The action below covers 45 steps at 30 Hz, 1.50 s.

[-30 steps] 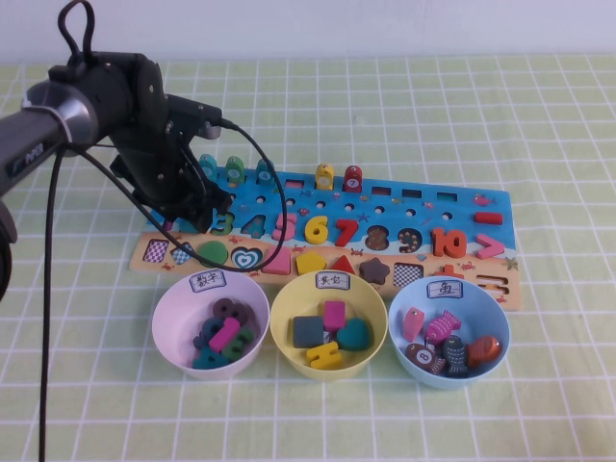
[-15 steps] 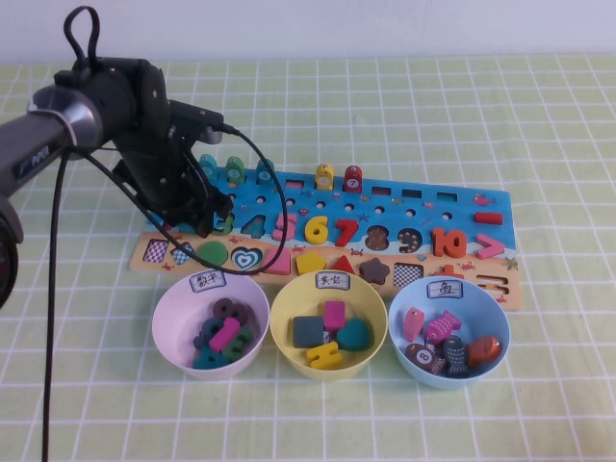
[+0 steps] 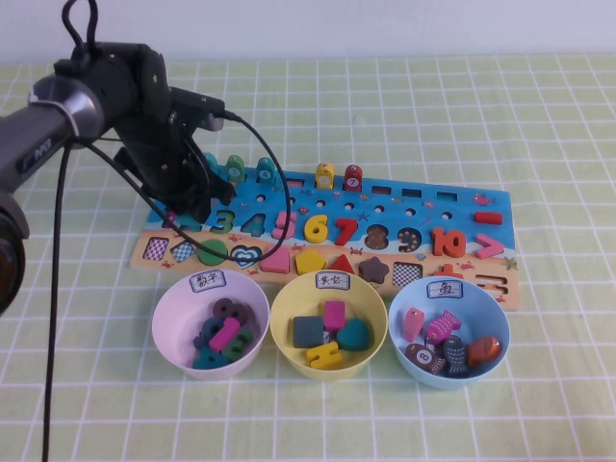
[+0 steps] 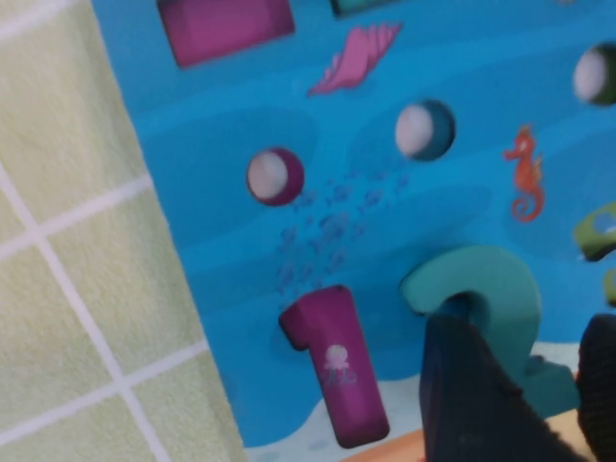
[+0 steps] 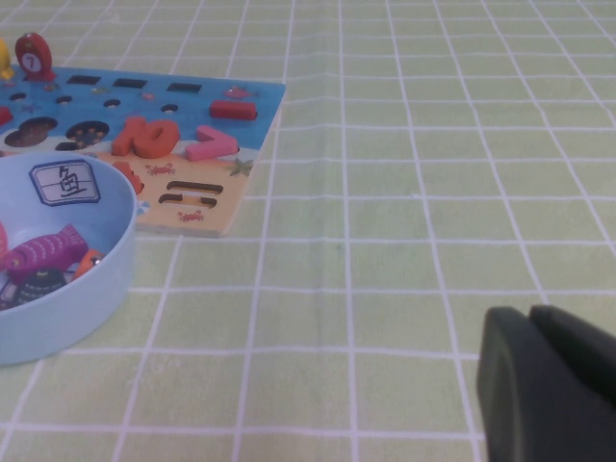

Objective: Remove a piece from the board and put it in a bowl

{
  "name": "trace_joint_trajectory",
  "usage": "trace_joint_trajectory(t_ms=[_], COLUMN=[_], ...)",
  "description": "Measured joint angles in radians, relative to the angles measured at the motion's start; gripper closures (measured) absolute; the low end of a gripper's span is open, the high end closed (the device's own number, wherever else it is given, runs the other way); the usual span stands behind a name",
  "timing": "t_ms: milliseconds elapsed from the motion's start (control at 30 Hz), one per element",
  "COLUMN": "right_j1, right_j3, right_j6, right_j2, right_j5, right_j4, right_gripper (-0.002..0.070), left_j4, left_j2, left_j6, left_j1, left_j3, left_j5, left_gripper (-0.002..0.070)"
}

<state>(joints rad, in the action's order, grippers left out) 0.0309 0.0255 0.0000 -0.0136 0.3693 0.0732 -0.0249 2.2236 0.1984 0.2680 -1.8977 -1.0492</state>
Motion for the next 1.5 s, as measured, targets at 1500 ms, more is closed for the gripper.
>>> trace_joint_trajectory(t_ms=[1500], right_j1=[0.000], right_j3=[0.000], right_j6=[0.000], right_j2=[0.000], right_j5=[0.000], right_j4=[0.000], right_gripper=[0.0695], left_j4=[-0.099], left_j2=[-0.672], left_j6=[0.108], left_j1=[0.221], left_j3=[0.610], left_j5=[-0.031], left_gripper=[0.0492])
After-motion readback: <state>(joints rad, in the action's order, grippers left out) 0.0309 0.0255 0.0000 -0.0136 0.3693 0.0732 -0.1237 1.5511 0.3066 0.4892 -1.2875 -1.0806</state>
